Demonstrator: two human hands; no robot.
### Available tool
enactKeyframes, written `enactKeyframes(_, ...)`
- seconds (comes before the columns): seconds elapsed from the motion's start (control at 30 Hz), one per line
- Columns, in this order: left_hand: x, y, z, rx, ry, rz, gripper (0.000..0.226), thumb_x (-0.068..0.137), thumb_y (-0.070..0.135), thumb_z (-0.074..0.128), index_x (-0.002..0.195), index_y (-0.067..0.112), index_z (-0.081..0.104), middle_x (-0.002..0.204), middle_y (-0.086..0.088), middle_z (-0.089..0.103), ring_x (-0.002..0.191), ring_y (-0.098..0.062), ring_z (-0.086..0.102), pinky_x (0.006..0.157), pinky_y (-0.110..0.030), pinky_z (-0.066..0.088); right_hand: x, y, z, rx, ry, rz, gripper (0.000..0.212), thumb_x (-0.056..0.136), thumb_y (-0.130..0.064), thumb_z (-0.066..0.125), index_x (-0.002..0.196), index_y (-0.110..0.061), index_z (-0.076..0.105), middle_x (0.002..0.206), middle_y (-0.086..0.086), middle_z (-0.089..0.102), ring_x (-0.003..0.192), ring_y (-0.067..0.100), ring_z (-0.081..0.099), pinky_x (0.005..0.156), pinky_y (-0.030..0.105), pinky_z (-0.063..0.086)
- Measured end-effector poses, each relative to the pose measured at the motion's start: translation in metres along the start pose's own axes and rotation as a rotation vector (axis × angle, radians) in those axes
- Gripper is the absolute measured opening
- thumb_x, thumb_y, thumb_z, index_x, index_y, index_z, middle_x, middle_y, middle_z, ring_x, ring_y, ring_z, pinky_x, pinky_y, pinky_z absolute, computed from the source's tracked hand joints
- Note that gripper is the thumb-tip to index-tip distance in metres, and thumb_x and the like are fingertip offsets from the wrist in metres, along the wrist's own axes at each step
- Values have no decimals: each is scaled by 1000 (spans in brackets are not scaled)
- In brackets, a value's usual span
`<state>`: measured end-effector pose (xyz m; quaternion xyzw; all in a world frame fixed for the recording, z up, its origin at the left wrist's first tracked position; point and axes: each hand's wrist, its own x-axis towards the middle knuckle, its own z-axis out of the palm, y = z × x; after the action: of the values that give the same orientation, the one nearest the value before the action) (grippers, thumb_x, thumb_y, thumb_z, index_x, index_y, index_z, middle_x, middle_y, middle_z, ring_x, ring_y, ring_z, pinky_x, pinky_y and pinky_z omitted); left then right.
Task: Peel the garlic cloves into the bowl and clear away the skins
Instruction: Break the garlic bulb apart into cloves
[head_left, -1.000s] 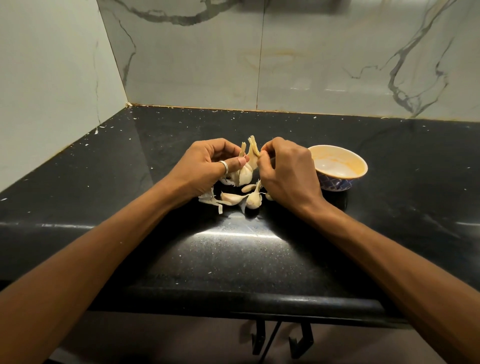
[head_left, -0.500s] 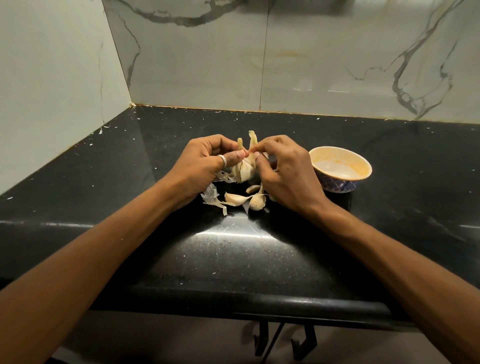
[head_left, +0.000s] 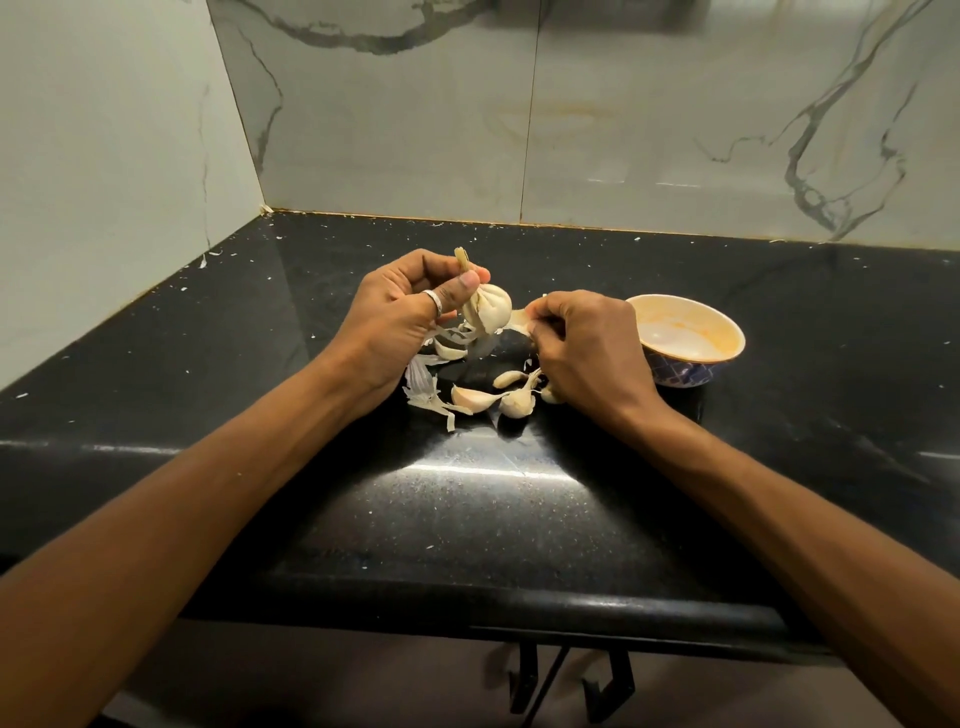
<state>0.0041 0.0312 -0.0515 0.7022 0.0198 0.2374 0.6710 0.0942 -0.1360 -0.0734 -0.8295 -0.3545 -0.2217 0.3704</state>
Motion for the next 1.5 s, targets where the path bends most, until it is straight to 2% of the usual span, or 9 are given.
enactKeyframes(0.23, 5, -1, 1, -114, 117, -22, 7, 87, 21, 69, 94, 19, 71, 102, 3, 76, 105, -17, 69, 110, -55, 44, -2, -4, -2, -29, -29, -6, 16, 89, -7, 66, 97, -6, 80, 94, 14, 78, 84, 30, 71, 79, 44, 57)
enactKeyframes(0.4, 6, 0, -5, -156, 164, -27, 9, 76, 30, 73, 83, 27, 77, 106, 1, 76, 115, -26, 67, 109, -58, 44, -3, -4, -2, -67, -48, 12, 17, 88, -7, 65, 93, -7, 81, 92, 14, 78, 81, 27, 70, 79, 38, 56)
enactKeyframes(0.57, 4, -2, 1, -112, 120, -35, 19, 76, 29, 72, 92, 20, 71, 103, 2, 77, 112, -24, 68, 109, -54, 46, -2, -4, -1, -77, -29, -10, 14, 86, -13, 69, 98, -11, 76, 104, 9, 68, 90, 22, 64, 81, 36, 54)
enactKeyframes(0.73, 6, -4, 0, -102, 73, -44, 14, 83, 23, 72, 95, 16, 69, 108, -3, 76, 112, -24, 69, 108, -55, 46, -2, -7, 0, -29, -70, -69, 43, 84, -22, 80, 122, -10, 63, 125, 9, 61, 108, 20, 58, 89, 22, 43)
enactKeyframes(0.9, 6, -5, 1, -108, 26, -56, 23, 79, 23, 71, 98, 10, 70, 109, -6, 76, 109, -25, 70, 103, -52, 51, -3, -8, -1, 7, -58, -100, 59, 81, -17, 84, 134, -15, 57, 130, 8, 55, 117, 18, 54, 94, 18, 38)
enactKeyframes(1.07, 6, -7, 1, -92, -22, -47, 17, 85, 19, 69, 99, 10, 69, 108, -5, 76, 107, -22, 71, 100, -44, 54, -2, -4, 1, 22, -114, -137, 40, 88, -17, 77, 126, -13, 67, 119, 11, 64, 107, 23, 59, 86, 24, 41)
enactKeyframes(1.17, 6, -6, 1, -74, -33, -43, 19, 81, 25, 70, 96, 14, 70, 109, -3, 76, 111, -23, 69, 106, -49, 49, -1, 0, 4, 2, -98, -152, 21, 92, -19, 72, 108, -5, 75, 98, 14, 69, 86, 27, 62, 73, 32, 45)
enactKeyframes(1.3, 6, -7, 0, -77, -30, -45, 20, 79, 26, 70, 95, 14, 69, 110, -3, 76, 114, -25, 68, 109, -53, 46, -1, 2, 6, 31, -148, -117, 24, 96, -22, 64, 89, -2, 75, 86, 12, 68, 76, 25, 61, 69, 41, 50)
enactKeyframes(1.5, 6, -10, 4, -118, 3, -29, 5, 94, 5, 63, 96, 7, 67, 105, -5, 76, 104, -21, 71, 93, -37, 58, -3, -5, 0, 77, -191, -93, 23, 94, -7, 59, 76, 1, 70, 81, 8, 64, 68, 21, 61, 63, 36, 48)
